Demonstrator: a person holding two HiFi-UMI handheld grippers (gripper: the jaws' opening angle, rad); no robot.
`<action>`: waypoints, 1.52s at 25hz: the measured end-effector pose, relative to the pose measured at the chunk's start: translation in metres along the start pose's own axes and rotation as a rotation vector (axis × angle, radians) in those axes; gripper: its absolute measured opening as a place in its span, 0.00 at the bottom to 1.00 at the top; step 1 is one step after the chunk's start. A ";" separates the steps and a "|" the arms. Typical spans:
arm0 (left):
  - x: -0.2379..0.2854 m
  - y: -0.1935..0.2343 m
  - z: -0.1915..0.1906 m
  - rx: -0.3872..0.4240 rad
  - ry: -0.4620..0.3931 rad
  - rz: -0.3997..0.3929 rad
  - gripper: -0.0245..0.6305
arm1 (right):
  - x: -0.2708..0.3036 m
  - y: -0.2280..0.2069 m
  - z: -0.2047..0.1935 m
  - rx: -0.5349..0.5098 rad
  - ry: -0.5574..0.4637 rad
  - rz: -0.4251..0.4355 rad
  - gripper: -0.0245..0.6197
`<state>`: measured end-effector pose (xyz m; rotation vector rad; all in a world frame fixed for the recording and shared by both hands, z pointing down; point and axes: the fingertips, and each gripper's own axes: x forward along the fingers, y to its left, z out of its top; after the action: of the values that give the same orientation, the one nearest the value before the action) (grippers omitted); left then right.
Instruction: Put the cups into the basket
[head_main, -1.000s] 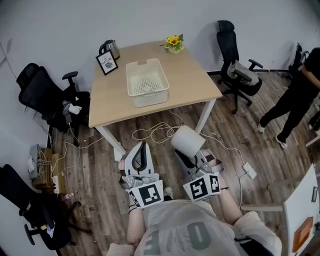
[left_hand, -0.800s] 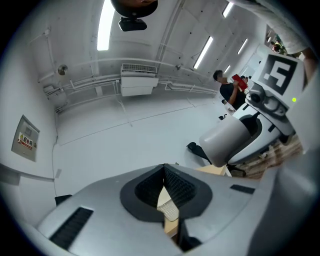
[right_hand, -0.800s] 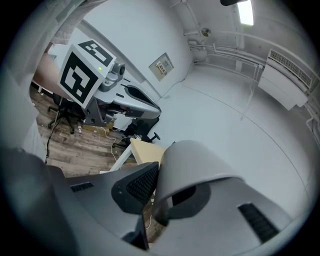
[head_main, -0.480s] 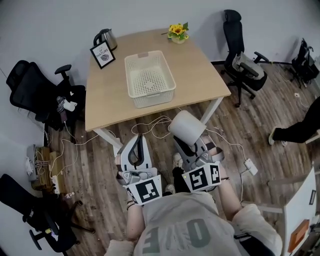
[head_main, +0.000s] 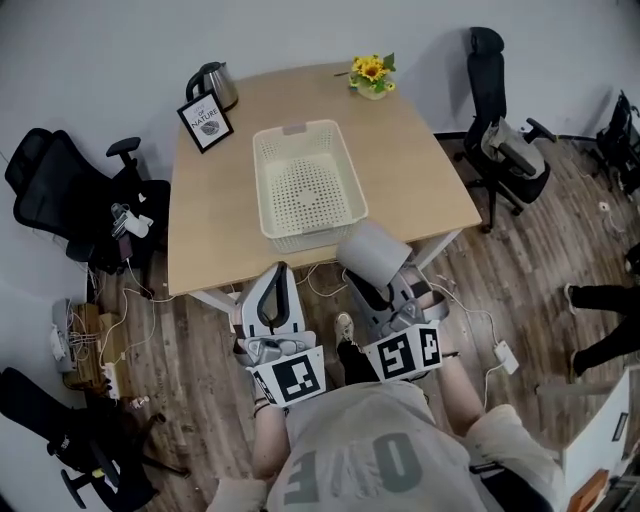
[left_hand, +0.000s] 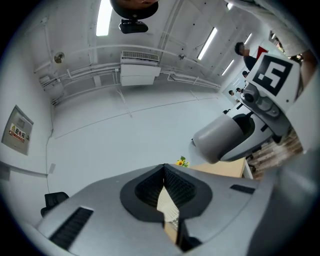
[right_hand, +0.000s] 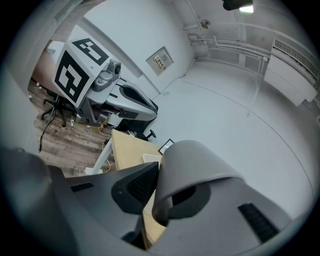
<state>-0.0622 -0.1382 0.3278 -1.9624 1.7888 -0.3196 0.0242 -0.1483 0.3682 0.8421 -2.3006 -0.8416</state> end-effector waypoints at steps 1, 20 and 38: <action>0.014 0.003 -0.004 0.003 0.003 0.001 0.05 | 0.013 -0.009 -0.003 -0.002 -0.004 0.003 0.10; 0.255 0.074 -0.089 0.017 0.117 0.029 0.05 | 0.251 -0.128 -0.063 0.004 -0.005 0.153 0.10; 0.294 0.118 -0.126 0.042 0.121 0.009 0.05 | 0.328 -0.074 -0.108 -0.326 0.264 0.616 0.10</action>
<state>-0.1873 -0.4551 0.3398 -1.9419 1.8496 -0.4785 -0.0931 -0.4634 0.4753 0.0752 -1.9415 -0.7354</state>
